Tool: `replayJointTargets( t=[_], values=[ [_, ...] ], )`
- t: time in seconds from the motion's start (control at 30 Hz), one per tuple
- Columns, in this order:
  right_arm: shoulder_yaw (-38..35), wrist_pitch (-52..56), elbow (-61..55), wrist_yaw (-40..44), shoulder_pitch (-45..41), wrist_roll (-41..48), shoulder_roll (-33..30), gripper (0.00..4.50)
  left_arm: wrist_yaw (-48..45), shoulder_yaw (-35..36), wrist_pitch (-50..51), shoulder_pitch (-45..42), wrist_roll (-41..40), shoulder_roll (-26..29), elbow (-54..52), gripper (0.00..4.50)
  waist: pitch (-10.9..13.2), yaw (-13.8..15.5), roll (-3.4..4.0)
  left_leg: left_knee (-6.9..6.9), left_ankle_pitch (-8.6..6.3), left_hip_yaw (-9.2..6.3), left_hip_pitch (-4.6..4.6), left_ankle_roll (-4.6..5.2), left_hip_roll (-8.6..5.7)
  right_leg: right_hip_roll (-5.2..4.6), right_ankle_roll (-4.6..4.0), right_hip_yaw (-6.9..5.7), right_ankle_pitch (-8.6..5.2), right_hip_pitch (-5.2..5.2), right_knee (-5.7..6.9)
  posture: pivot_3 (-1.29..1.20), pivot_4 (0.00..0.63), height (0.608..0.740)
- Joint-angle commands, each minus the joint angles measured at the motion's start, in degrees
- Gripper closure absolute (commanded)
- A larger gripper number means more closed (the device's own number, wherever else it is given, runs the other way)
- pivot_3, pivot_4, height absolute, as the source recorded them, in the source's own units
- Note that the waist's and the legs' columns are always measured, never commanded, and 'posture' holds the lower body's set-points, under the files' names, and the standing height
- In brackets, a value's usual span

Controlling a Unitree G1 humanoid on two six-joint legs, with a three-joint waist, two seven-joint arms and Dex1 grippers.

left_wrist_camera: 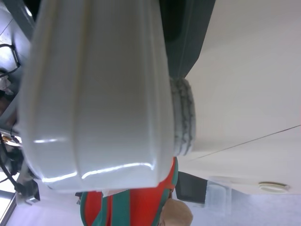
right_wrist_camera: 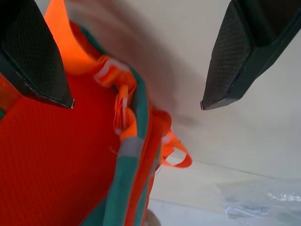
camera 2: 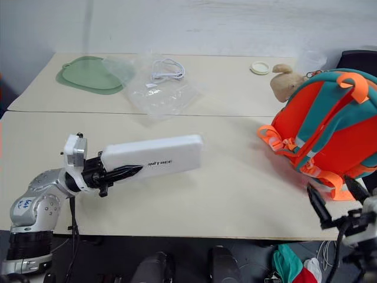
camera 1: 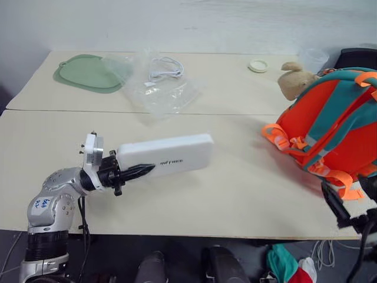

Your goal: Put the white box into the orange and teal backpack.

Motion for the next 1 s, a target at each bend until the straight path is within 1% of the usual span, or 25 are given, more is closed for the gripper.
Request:
replayJointTargets(
  t=[0.03, 0.1, 0.2, 0.3, 0.37, 0.47, 0.5, 0.6, 0.67, 0.7, 0.83, 1.0],
  values=[
    [2.2, 2.0, 5.0, 0.9, -6.9, 1.4, -4.5, 0.04, 0.2, 0.3, -2.0, 0.2, -0.2, 0.6, -0.2, 3.27, 0.0, 0.0, 0.00, -0.01, 0.00, -0.01, -0.01, 0.00, 0.01, 0.00, 0.00, -0.02, 0.00, 0.00, -0.01, 0.00, 0.150, 0.740],
    [5.5, 3.3, 10.3, 0.5, -13.8, -0.4, -7.3, 0.04, 0.6, 0.7, -2.0, 1.2, -0.4, 1.0, -0.9, 3.27, 0.0, -0.2, 0.00, 0.02, 0.00, -0.01, -0.02, 0.04, 0.00, -0.01, 0.02, -0.02, 0.01, 0.01, -0.01, 0.00, 0.150, 0.740],
    [10.7, 6.2, 13.9, 4.2, -22.5, 2.3, -9.0, 0.04, 1.8, 2.7, -0.8, 3.6, -2.0, 2.0, -2.9, 3.27, 0.0, -0.4, 0.02, 0.03, 0.01, 0.02, -0.01, 0.05, 0.03, 0.02, 0.04, -0.01, 0.02, -0.01, 0.00, 0.00, 0.150, 0.740],
    [14.1, 8.1, 15.7, 6.8, -27.3, 3.1, -9.6, 0.62, 3.1, 4.2, -0.4, 5.5, -3.1, 2.6, -4.6, 3.27, 0.1, -0.1, 0.12, -0.02, 0.02, -0.02, -0.04, 0.04, 0.06, 0.03, 0.02, -0.04, 0.01, -0.06, 0.02, 0.00, 0.150, 0.740],
    [15.9, 6.8, 18.4, 7.7, -30.3, 1.2, -9.8, 1.34, 4.4, 5.5, 0.3, 6.6, -4.4, 2.7, -5.9, 3.27, 0.1, 0.1, 0.11, 0.00, 0.02, -0.05, -0.08, 0.04, 0.05, 0.01, 0.02, -0.08, 0.01, -0.04, 0.01, 0.00, 0.150, 0.740],
    [17.6, 4.5, 22.5, 9.0, -33.6, -1.5, -10.1, 2.29, 5.6, 6.6, 2.1, 7.8, -6.4, 2.9, -7.5, 3.27, 0.1, 0.1, 0.11, 0.09, 0.00, -0.04, -0.11, 0.16, -0.03, -0.08, 0.11, -0.08, 0.06, 0.02, -0.05, 0.00, 0.150, 0.740],
    [18.3, 3.2, 24.5, 10.1, -35.6, -1.9, -9.9, 2.71, 6.7, 7.6, 3.6, 8.2, -7.8, 3.0, -8.2, 3.27, 0.1, 0.0, 0.11, 0.10, -0.01, -0.02, -0.12, 0.17, -0.02, -0.08, 0.14, -0.07, 0.08, 0.03, -0.09, 0.00, 0.150, 0.740],
    [22.0, 4.3, 26.4, 15.6, -42.0, 0.4, -9.2, 3.73, 10.6, 12.0, 7.9, 9.1, -12.3, 3.2, -7.9, 3.27, 0.1, -0.5, 0.13, 0.10, -0.01, 0.02, -0.10, 0.16, -0.01, -0.06, 0.16, -0.03, 0.08, 0.00, -0.07, 0.00, 0.150, 0.740],
    [25.5, 9.2, 23.1, 17.9, -45.8, 4.1, -7.9, 4.31, 12.1, 14.8, 9.5, 9.1, -13.9, 3.8, -5.6, 3.27, 0.1, -1.3, 0.16, 0.05, 0.02, 0.02, -0.07, 0.12, 0.05, -0.01, 0.13, -0.02, 0.07, -0.03, -0.01, 0.00, 0.150, 0.740],
    [26.7, 11.0, 21.9, 18.6, -47.1, 5.3, -7.4, 4.45, 12.6, 15.6, 10.0, 9.0, -14.5, 4.1, -4.7, 3.27, 0.1, -1.7, 0.16, 0.03, 0.04, 0.01, -0.05, 0.08, 0.07, 0.01, 0.10, -0.03, 0.05, -0.05, 0.05, 0.00, 0.150, 0.740],
    [32.1, 22.0, 12.3, 19.4, -51.7, 15.0, -4.5, 4.45, 12.2, 18.7, 11.5, 9.2, -15.8, 6.3, -0.7, 3.27, 0.1, -1.8, 0.19, -0.04, 0.08, -0.02, -0.07, 0.00, 0.13, 0.04, 0.00, -0.07, 0.00, -0.15, 0.14, 0.00, 0.150, 0.740],
    [37.5, 33.1, 1.5, 20.7, -52.5, 27.4, -3.0, 4.45, 8.6, 19.4, 8.2, 10.7, -11.6, 9.7, 5.8, 3.27, 0.1, -1.6, 0.19, -0.03, 0.04, -0.09, -0.18, 0.02, 0.11, -0.04, 0.00, -0.11, 0.00, -0.19, 0.05, 0.00, 0.150, 0.740]
  ],
)
